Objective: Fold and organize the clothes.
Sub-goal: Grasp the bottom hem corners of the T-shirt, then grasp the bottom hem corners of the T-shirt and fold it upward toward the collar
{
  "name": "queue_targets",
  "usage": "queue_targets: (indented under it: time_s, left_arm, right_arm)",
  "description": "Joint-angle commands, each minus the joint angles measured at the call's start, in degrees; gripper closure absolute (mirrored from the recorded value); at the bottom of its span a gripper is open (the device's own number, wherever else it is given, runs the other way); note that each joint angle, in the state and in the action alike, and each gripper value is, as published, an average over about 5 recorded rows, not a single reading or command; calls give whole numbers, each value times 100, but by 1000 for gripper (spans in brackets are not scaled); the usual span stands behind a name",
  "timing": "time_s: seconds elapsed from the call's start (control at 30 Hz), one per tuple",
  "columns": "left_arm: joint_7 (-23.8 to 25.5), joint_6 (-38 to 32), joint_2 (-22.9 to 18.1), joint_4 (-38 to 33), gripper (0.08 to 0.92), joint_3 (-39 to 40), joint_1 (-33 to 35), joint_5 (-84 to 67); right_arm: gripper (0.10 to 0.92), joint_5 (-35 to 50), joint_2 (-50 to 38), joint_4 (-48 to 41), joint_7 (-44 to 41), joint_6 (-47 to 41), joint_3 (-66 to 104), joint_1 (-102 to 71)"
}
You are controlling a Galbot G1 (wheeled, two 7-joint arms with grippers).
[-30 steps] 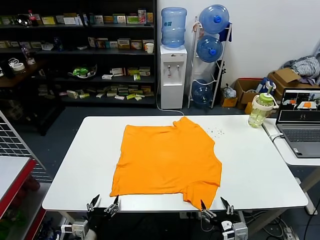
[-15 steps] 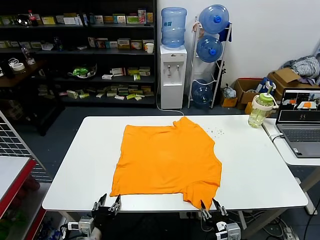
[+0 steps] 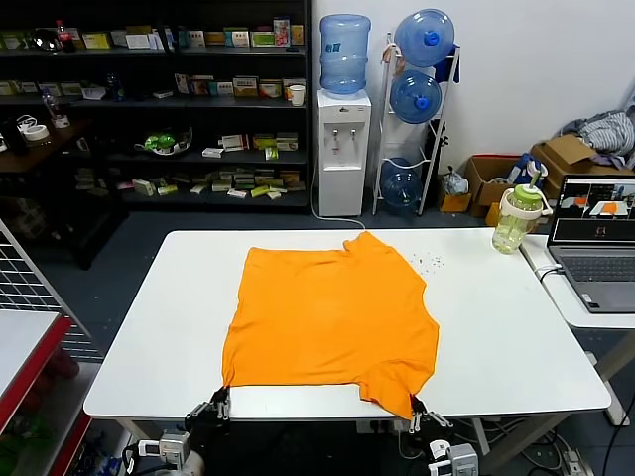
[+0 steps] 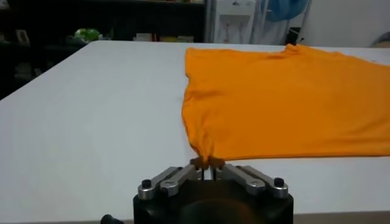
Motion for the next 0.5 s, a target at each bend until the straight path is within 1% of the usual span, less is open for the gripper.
queue_targets:
  time_s: [0.03,0.17,0.3,0.43,0.5]
  left_arm:
    - [-27,-1,23,-186,904,13,78,-8]
    - [-105,5,141,-563,908,32,340,-61]
    - [-199,17,347,-1000,908,31,688,-186]
    - [-235,22,554,-1367,908,-27,1008,-252]
    - [-237,21,610,-1456,908,-58,1065,-264]
  right_arm:
    - [902,143,-159,429,33,35,19,-341]
    - [902,278,-337,859,126,33,87,-778]
    - [902,400,-490,1257,191,45,157,-1262]
    - [902,495,-544,1457,211,60,228,-1395]
    - [902,611,-567,1479,250,36,273,-1259]
